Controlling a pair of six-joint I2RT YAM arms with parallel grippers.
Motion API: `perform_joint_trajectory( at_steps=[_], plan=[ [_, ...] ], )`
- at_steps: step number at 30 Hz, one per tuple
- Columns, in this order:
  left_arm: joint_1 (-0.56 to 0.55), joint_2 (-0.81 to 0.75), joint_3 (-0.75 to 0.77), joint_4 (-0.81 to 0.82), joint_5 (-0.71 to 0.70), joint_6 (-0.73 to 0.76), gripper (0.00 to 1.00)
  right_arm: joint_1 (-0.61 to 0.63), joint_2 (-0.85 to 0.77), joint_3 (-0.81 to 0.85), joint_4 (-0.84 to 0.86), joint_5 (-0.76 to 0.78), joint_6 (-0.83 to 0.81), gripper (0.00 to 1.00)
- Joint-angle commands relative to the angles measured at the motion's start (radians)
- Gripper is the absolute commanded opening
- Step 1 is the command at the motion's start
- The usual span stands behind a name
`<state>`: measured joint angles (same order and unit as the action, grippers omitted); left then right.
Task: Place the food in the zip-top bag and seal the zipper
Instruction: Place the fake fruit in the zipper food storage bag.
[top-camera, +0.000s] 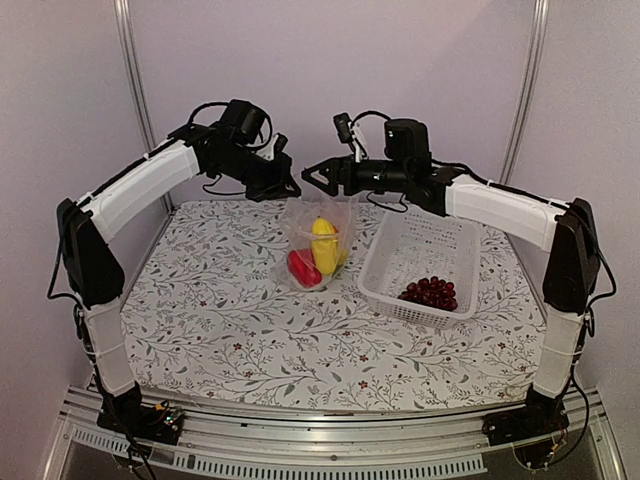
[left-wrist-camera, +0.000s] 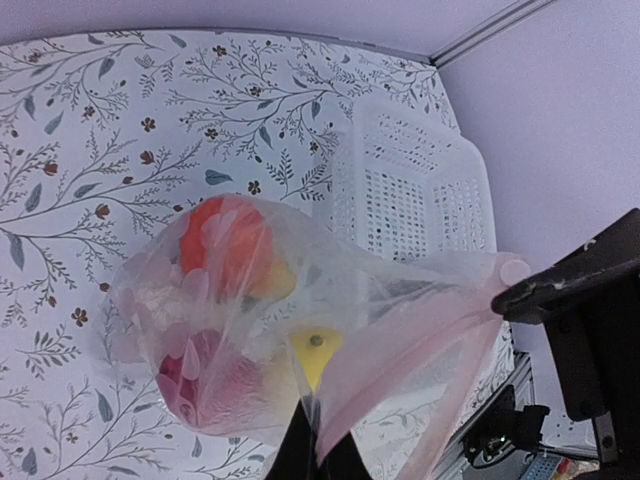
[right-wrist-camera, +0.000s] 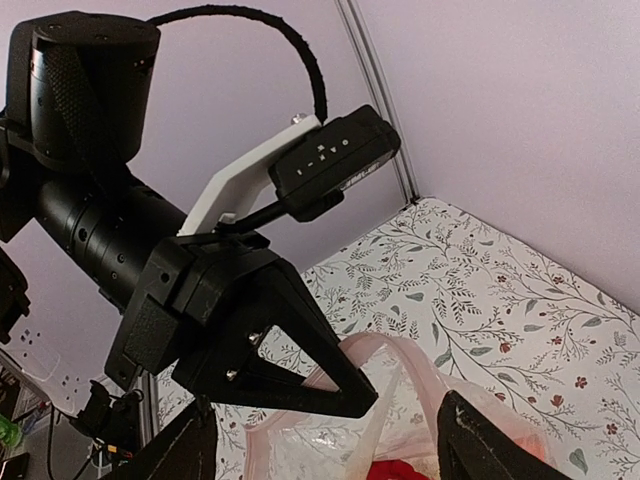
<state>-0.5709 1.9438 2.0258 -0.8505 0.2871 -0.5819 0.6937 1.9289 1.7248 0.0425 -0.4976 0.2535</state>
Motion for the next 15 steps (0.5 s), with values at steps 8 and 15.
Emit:
perform_joint_trajectory(
  at_steps=[8,15],
  plan=[
    [0.015,-0.016,-0.019,0.043,0.035,-0.022,0.00,0.006,-0.150,-0.057,-0.072,0.053,0.062,0.77],
    [0.015,-0.029,-0.077,0.083,0.041,-0.029,0.00,0.004,-0.292,-0.140,-0.182,0.131,0.012,0.82]
  ],
)
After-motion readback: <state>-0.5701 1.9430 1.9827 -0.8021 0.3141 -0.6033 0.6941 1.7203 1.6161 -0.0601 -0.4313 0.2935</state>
